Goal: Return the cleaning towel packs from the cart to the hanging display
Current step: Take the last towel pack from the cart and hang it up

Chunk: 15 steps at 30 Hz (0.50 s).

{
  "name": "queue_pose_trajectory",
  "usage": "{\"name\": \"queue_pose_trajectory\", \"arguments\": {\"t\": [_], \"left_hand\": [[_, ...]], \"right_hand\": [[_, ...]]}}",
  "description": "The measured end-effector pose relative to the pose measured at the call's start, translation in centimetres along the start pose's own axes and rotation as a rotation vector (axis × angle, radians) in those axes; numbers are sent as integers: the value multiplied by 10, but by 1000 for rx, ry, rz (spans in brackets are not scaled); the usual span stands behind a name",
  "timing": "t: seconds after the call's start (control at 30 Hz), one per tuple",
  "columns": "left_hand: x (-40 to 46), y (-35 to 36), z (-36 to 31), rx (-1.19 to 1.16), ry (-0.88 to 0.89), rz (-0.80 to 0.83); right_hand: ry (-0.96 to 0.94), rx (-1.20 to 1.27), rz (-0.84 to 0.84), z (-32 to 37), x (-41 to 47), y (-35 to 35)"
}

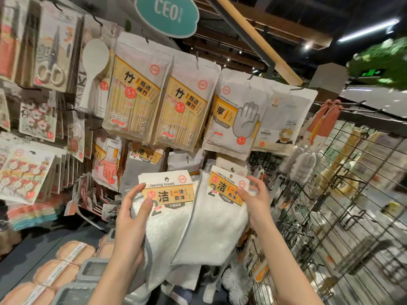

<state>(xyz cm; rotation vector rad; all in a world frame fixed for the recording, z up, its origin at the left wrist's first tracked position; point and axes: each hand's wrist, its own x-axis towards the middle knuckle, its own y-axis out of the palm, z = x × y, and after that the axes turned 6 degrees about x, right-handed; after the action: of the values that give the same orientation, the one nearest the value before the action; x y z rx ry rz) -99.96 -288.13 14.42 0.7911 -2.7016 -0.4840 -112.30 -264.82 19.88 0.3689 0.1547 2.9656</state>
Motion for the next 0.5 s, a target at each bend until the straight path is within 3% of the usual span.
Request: {"name": "queue_pose_trajectory", "arguments": {"t": [0.5], "left_hand": [[21,3,2,44,38,-42]], "right_hand": [[-12,-123,-178,-39,82,-1]]}}
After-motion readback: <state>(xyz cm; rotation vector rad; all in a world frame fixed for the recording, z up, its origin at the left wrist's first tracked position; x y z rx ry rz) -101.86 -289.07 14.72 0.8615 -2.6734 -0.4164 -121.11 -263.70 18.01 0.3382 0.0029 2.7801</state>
